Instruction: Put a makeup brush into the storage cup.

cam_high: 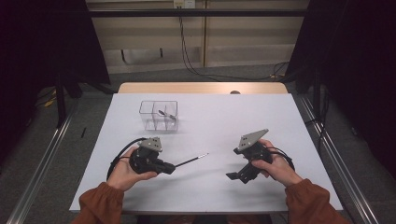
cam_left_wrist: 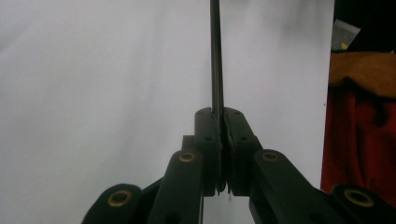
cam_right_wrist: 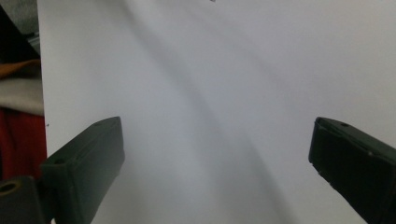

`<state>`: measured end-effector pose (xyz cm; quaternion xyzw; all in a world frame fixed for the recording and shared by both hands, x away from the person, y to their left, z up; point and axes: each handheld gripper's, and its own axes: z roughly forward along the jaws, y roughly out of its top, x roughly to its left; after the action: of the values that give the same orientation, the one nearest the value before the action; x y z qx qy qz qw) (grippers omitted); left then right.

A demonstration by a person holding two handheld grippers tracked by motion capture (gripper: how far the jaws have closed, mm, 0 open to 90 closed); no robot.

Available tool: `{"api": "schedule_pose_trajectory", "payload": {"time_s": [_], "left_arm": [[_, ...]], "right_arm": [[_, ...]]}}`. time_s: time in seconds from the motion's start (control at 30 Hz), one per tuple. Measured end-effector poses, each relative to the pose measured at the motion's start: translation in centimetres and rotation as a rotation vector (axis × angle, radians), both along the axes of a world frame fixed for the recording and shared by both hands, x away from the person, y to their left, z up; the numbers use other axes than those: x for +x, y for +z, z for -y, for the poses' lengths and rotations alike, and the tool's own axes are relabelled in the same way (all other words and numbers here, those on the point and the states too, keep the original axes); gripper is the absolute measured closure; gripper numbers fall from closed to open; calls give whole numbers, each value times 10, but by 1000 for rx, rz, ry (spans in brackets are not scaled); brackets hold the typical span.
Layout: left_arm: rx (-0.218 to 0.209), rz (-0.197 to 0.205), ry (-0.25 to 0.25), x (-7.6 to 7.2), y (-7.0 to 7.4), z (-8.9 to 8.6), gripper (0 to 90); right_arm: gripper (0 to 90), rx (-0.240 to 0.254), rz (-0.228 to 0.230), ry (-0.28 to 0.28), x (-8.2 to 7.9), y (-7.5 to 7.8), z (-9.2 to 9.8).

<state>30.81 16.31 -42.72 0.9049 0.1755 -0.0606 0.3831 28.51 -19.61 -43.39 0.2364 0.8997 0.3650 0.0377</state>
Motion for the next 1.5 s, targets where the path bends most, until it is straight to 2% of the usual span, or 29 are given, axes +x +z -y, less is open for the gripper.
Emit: {"api": "schedule_pose_trajectory", "payload": {"time_s": [0.13, 0.3, 0.37, 0.53, 0.7, 0.83, 0.93, 1.0, 1.1, 1.23, 1.3, 1.43, 1.5], "left_arm": [[-16, 2, 16, 0, -2, -1, 854], [-52, 13, 34, -2, -3, -1, 854], [-67, 6, 26, -2, -4, -1, 855], [-92, 17, 15, -5, -6, 3, 854], [-144, 32, 22, -6, -5, 2, 854], [-153, 38, 38, -6, -7, 3, 854], [-179, 55, 38, -7, -9, 4, 854], [-196, 68, 42, -8, -9, 4, 854], [-219, 65, 56, -9, -9, 5, 854], [-270, 71, 58, -10, -9, 6, 854], [-312, 80, 38, -12, -8, 7, 853], [-335, 103, 38, -15, -6, 10, 852], [-341, 108, 40, -16, -6, 12, 852]], "right_arm": [[30, 39, 8, -11, -1, -2, -1], [32, 65, 18, -28, -4, -3, -1], [36, 74, 24, -32, -6, -4, -1], [48, 81, 31, -43, -10, -9, -1], [43, 104, 39, -30, -13, -9, -5], [53, 127, 78, -42, -17, -9, -7], [75, 154, 84, -58, -18, -10, -9], [79, 188, 87, -65, -18, -11, -10], [85, 236, 105, -84, -18, -11, -10], [120, 285, 121, -86, -18, -10, -10], [130, 299, 125, -84, -17, -10, -10], [118, 309, 143, -82, -16, -10, -11], [98, 316, 186, -78, -16, -10, -11]]}}
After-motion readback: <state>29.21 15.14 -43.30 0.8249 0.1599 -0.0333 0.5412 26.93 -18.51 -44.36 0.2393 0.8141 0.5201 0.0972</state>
